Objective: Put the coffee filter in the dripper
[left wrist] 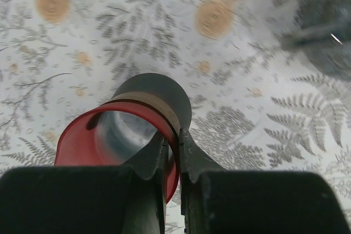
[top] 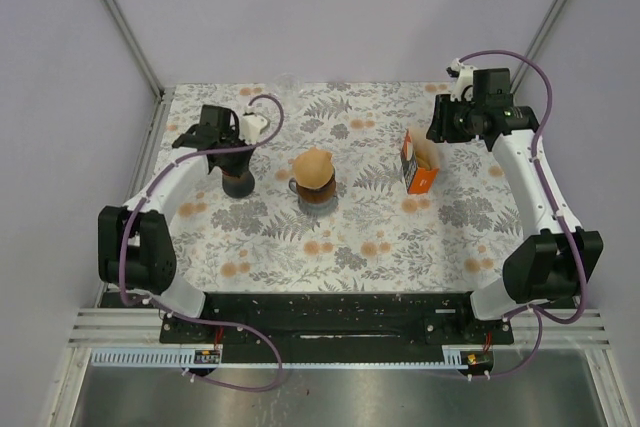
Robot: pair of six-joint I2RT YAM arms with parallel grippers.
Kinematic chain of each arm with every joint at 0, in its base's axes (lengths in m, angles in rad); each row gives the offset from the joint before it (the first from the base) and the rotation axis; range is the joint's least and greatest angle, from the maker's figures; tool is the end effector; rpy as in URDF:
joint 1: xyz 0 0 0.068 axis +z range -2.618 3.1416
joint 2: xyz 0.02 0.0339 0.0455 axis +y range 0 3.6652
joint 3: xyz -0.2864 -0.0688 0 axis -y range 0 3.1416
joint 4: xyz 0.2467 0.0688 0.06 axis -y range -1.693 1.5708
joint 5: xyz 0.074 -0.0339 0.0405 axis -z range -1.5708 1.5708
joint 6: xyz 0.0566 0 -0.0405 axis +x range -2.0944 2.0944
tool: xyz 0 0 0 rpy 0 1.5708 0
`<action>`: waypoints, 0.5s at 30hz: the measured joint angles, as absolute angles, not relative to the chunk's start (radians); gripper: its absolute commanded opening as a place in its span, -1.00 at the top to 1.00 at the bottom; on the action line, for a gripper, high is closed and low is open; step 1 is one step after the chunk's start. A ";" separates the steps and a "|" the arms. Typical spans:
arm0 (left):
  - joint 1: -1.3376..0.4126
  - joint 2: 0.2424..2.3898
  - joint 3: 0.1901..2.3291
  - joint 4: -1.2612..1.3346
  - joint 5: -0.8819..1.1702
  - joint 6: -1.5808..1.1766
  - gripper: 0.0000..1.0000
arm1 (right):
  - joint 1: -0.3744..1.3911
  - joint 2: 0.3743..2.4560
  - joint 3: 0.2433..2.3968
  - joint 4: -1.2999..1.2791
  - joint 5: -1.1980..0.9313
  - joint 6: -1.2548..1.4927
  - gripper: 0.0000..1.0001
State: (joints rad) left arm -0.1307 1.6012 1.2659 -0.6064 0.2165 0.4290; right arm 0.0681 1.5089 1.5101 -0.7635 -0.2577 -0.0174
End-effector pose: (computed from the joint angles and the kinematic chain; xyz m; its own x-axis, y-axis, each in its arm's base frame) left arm 0.3528 -0.0586 0.2707 -0.6239 0.4918 -0.6073 0.5632 0.8218 0.0868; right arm 0.3402 0.0377 0.3707 -0.6845 -0.0636 -0.7262 -0.2616 0.9512 0.1634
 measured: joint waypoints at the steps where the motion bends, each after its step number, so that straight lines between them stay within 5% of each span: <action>1: -0.152 1.567 1.214 -0.588 0.217 0.440 1.00 | 0.068 1.506 1.510 -0.764 -0.258 -0.017 0.08; 15: -0.238 1.385 0.973 -0.483 0.281 0.496 1.00 | 0.072 1.480 1.497 -0.764 -0.282 -0.017 0.06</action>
State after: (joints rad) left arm -0.2379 1.3849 0.9730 -0.4828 0.2810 0.4961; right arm 0.0723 1.4799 1.4971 -0.7643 -0.2825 -0.0166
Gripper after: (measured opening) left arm 0.101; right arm 0.464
